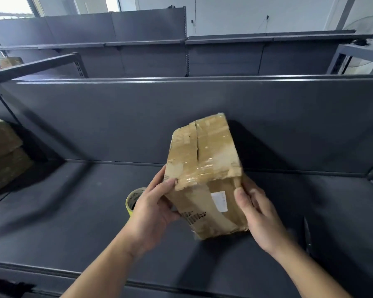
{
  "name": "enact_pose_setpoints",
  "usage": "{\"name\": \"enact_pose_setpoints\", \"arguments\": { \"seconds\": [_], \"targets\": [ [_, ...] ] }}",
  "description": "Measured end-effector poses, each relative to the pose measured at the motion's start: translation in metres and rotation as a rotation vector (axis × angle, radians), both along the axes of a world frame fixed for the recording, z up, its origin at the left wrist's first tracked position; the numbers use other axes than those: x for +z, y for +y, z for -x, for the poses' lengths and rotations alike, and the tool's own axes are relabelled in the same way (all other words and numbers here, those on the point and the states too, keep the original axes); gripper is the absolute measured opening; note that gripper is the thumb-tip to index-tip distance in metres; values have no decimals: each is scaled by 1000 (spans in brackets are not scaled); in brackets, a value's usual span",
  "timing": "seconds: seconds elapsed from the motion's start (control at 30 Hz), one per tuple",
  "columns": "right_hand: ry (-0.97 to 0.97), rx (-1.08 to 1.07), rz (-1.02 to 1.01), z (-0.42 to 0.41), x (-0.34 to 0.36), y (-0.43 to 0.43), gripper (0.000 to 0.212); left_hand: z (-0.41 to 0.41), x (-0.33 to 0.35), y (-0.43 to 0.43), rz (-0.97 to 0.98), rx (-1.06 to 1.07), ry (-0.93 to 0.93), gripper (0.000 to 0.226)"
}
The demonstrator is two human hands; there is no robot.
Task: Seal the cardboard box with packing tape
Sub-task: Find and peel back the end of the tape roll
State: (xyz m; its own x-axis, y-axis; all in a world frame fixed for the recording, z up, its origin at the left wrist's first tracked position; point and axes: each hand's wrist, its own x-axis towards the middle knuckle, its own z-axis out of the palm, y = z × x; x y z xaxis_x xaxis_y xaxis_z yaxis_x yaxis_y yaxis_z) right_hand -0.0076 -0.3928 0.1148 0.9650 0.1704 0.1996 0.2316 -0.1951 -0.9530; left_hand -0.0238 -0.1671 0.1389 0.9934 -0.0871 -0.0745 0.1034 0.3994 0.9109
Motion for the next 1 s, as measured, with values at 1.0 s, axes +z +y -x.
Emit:
{"name": "enact_pose_setpoints", "arguments": {
  "seconds": [1.0],
  "targets": [
    [37, -213, 33, 15, -86, 4, 41, 10, -77, 4, -347, 360, 174, 53]
  ]
}}
